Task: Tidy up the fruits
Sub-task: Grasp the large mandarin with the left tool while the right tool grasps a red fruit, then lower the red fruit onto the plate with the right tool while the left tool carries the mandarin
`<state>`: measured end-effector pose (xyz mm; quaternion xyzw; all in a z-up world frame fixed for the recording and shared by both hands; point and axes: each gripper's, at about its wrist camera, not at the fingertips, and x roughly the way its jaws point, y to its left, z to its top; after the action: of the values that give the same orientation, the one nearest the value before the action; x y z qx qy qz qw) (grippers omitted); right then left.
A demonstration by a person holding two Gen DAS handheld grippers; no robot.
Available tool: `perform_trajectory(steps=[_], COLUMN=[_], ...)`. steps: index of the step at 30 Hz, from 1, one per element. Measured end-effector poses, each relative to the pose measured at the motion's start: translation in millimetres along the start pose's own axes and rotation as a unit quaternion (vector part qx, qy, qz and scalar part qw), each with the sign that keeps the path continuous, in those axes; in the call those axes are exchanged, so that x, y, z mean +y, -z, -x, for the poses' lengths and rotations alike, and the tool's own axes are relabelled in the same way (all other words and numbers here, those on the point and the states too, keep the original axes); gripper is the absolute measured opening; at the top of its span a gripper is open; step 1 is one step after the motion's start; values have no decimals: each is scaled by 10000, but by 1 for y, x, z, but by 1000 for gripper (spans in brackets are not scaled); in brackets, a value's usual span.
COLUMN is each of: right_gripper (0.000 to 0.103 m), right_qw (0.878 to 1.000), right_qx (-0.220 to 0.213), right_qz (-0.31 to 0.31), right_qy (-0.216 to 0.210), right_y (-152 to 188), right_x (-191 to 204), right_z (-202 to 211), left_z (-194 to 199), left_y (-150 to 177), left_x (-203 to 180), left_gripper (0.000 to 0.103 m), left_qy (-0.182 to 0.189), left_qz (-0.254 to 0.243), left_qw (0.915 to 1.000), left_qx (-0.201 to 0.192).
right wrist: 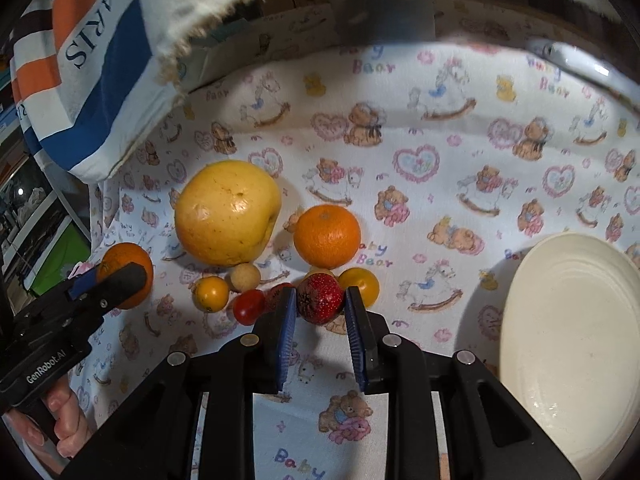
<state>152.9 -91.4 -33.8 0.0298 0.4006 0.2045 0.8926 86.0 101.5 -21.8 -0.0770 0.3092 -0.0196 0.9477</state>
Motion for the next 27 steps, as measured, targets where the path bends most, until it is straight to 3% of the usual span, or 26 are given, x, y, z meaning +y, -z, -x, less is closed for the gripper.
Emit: perform_trajectory(steps=[7, 11, 20, 27], right_gripper=[26, 26, 26, 26], right_qw=[9980, 9919, 9780, 9714], right_qx=[-556, -966, -1542, -1701], right_qz=[92, 427, 231, 144], right_qy=[298, 710, 1384, 1651], right_y=[5, 20, 44, 55], right_x=[-4, -16, -86, -120], right_z=[33, 58, 111, 129], left_z=[13, 21, 28, 31], left_y=[3, 3, 11, 15], left_x=[-4, -9, -23, -26], left_gripper=[47, 47, 47, 47], left_qy=[29, 161, 118, 111], left_qz=[1, -13, -197, -254], left_qw=[9993, 9984, 9963, 9944], left_qx=[-369, -546, -828, -1021])
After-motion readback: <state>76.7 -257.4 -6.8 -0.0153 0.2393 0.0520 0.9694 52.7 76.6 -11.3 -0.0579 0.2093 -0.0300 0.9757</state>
